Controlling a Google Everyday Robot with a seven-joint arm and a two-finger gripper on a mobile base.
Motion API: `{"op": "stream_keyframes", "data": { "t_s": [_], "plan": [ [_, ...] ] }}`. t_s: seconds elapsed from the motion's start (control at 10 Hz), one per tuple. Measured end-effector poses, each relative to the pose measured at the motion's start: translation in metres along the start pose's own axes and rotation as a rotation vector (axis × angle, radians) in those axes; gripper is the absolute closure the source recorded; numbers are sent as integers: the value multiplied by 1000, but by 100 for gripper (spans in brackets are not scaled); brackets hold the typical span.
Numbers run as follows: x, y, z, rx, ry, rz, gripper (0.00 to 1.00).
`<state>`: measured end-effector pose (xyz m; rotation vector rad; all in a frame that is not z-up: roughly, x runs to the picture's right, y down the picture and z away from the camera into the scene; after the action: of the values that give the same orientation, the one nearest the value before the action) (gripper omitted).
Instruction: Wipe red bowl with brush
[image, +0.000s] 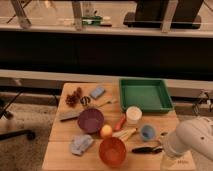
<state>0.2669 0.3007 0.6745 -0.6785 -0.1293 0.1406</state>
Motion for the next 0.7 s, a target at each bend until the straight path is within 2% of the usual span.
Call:
{"op": "stream_keyframes", "data": {
  "t_s": [0.7],
  "plan": [
    [-7, 2, 13, 3, -3, -29, 20]
  ]
}}
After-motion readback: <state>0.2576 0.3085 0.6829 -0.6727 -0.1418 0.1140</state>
